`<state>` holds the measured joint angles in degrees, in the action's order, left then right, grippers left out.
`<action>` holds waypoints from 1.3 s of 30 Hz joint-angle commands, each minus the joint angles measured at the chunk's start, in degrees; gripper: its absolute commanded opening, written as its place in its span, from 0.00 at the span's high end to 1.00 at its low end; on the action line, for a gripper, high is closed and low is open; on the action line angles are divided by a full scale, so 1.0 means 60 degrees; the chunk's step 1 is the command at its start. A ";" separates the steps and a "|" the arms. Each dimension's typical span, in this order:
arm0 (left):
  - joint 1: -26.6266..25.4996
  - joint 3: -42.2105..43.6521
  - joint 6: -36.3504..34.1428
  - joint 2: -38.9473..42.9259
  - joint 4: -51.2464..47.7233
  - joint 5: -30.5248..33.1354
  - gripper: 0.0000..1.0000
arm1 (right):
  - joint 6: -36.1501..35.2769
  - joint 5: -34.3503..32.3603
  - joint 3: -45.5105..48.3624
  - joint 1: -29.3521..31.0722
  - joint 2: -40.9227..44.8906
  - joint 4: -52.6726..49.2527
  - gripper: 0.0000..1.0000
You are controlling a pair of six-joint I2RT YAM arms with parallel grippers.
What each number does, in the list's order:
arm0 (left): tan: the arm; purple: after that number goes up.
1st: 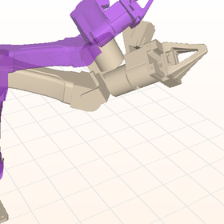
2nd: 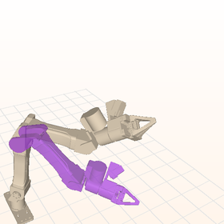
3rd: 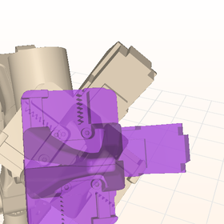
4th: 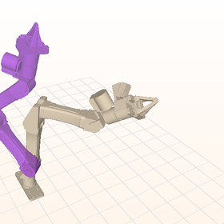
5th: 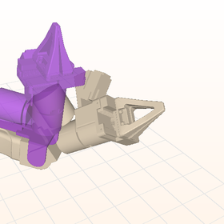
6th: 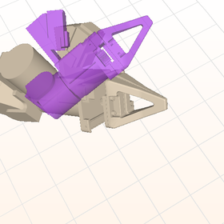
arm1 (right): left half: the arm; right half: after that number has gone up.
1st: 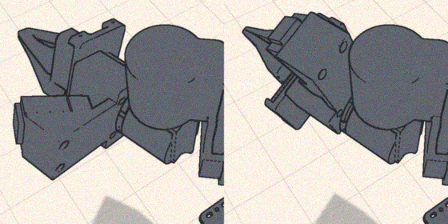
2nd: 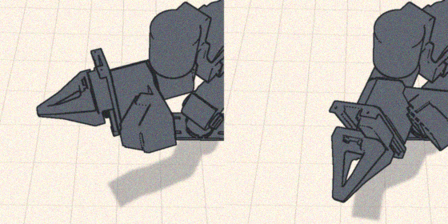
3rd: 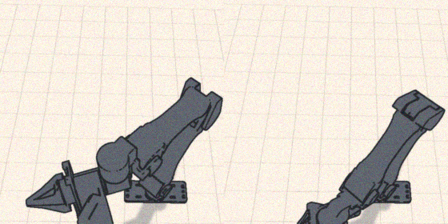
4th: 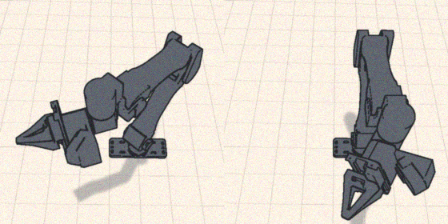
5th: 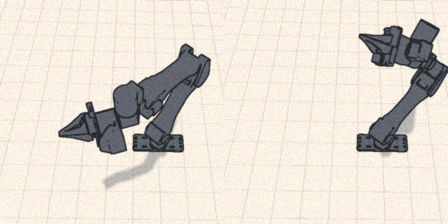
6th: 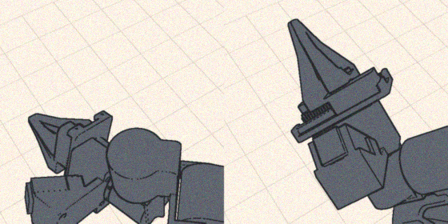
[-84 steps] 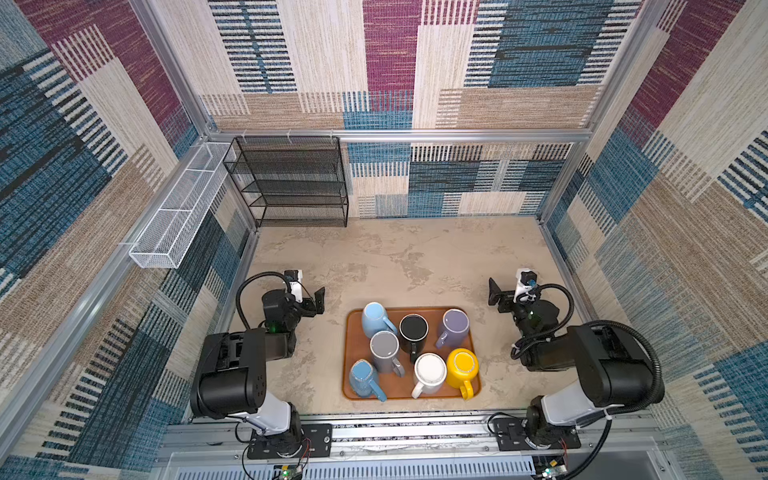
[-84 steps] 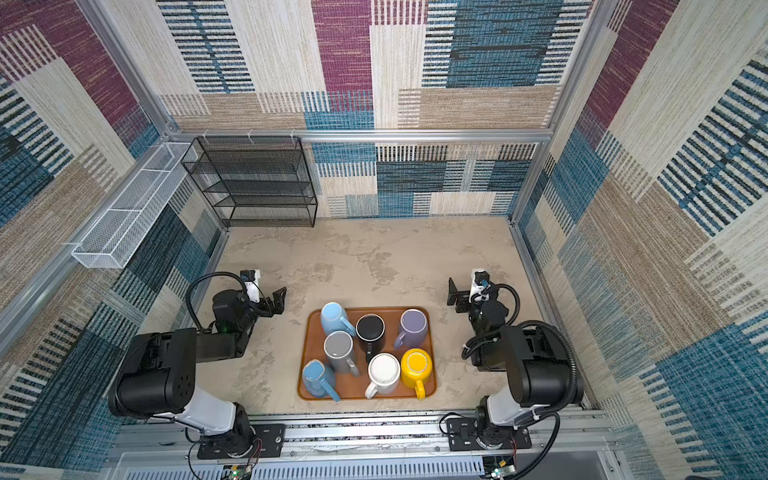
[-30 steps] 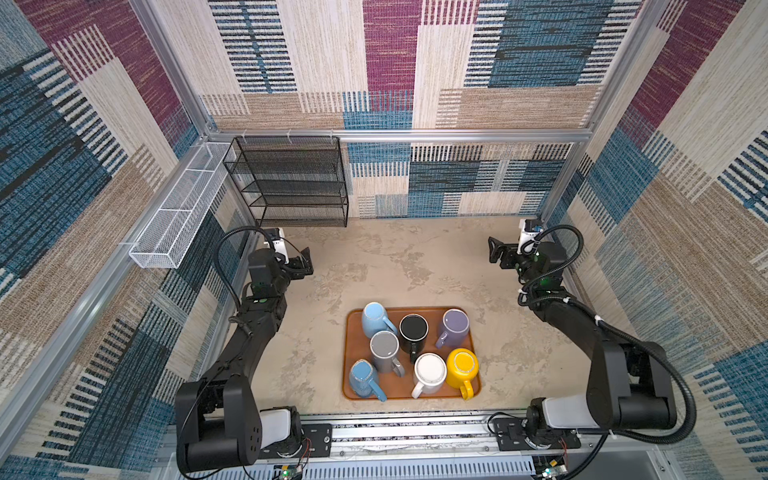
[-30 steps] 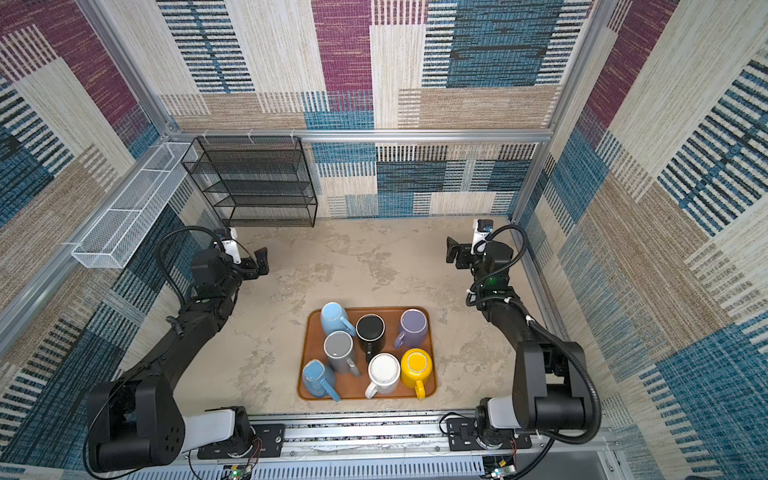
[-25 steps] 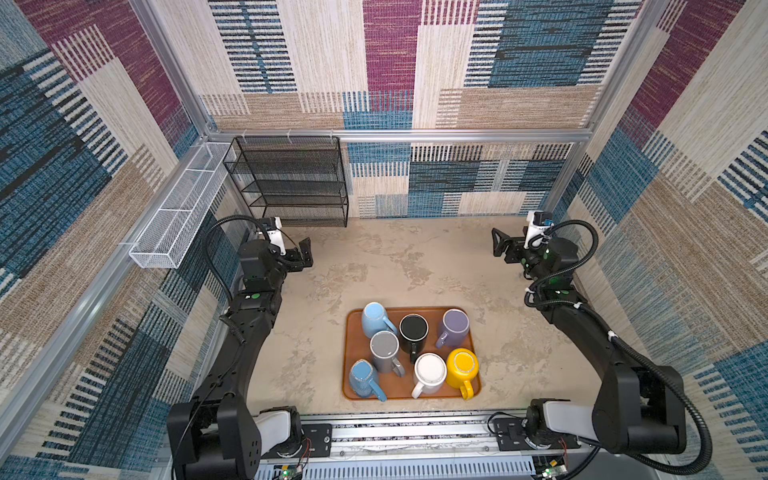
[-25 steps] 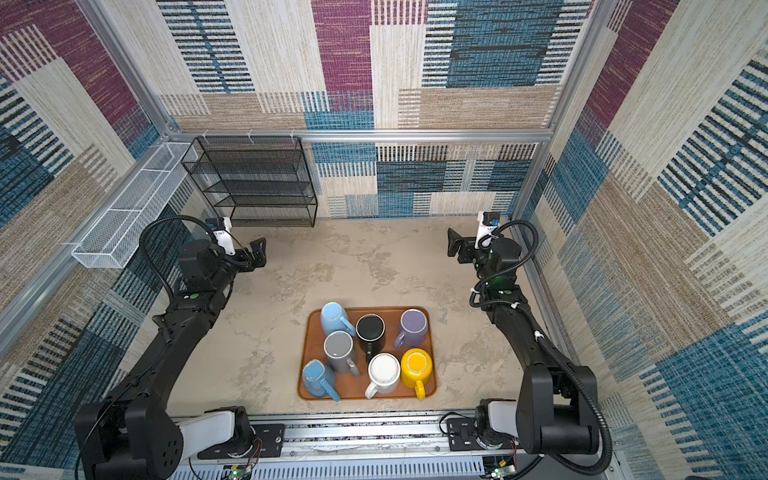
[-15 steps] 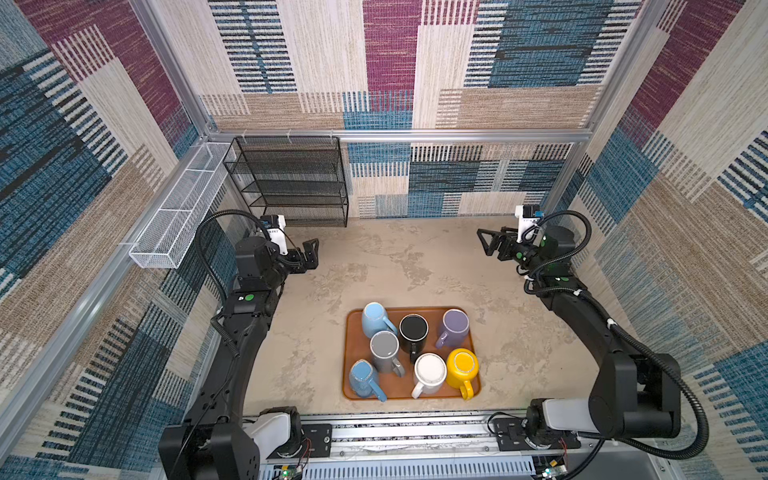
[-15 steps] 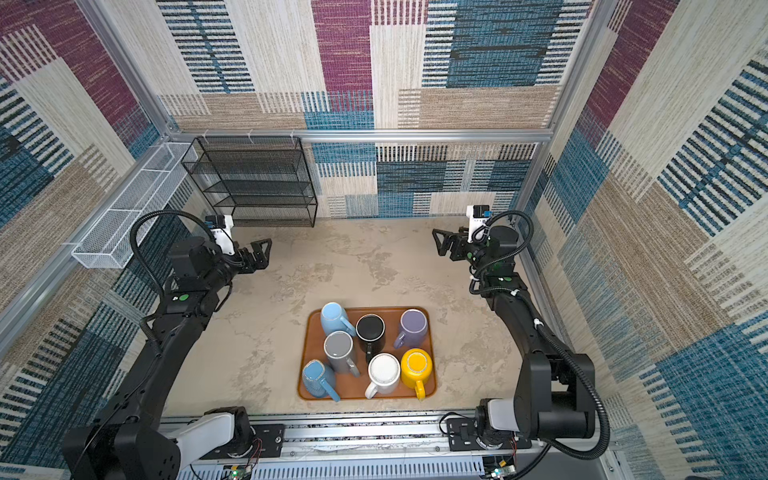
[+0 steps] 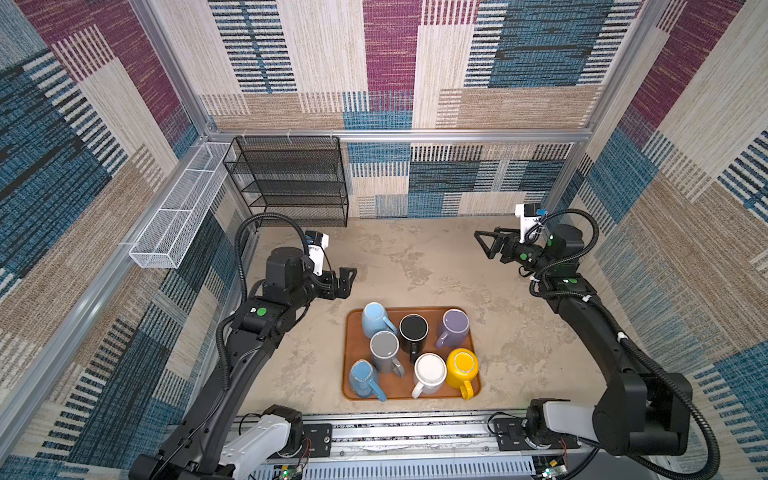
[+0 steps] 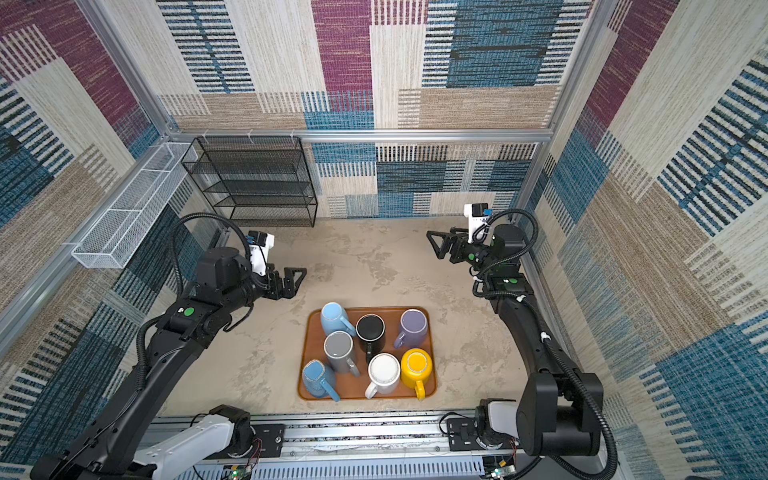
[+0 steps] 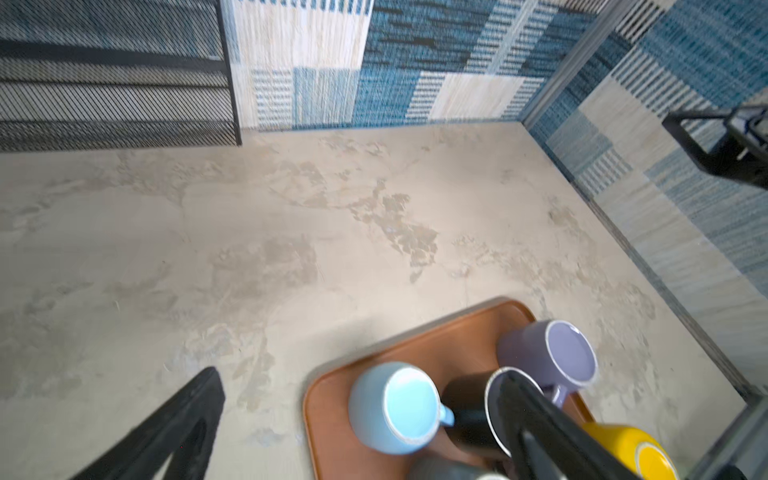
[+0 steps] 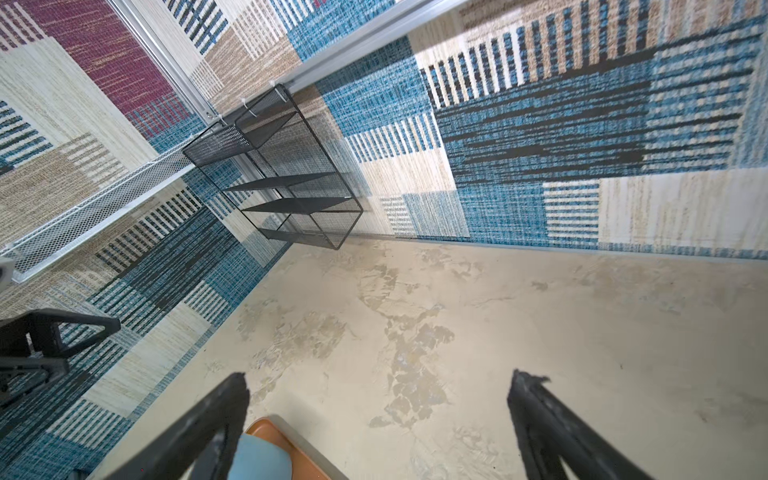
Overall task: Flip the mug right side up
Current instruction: 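Move the left gripper over the light blue mug while the right arm rises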
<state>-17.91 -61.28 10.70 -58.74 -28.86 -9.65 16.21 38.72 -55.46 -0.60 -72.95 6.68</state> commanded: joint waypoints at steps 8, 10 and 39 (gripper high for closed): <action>-0.2175 0.0495 0.3024 0.0230 -0.2570 0.1644 0.02 | -0.0904 -0.0925 -0.0138 0.0553 0.0131 -0.2087 0.00; -0.2610 0.0622 0.3622 0.0237 -0.2720 0.1854 0.02 | -0.1069 -0.1214 -0.0167 0.0815 0.0048 -0.2450 0.00; -0.4308 -0.1856 0.6039 -0.4575 -0.3623 0.3435 0.09 | -0.0591 -0.3663 0.0850 0.2509 -0.0044 -0.2607 0.00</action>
<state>-43.09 -70.81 45.91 -84.53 -47.64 8.95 13.17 18.37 -49.87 14.35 -73.14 -9.13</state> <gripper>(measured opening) 0.906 0.995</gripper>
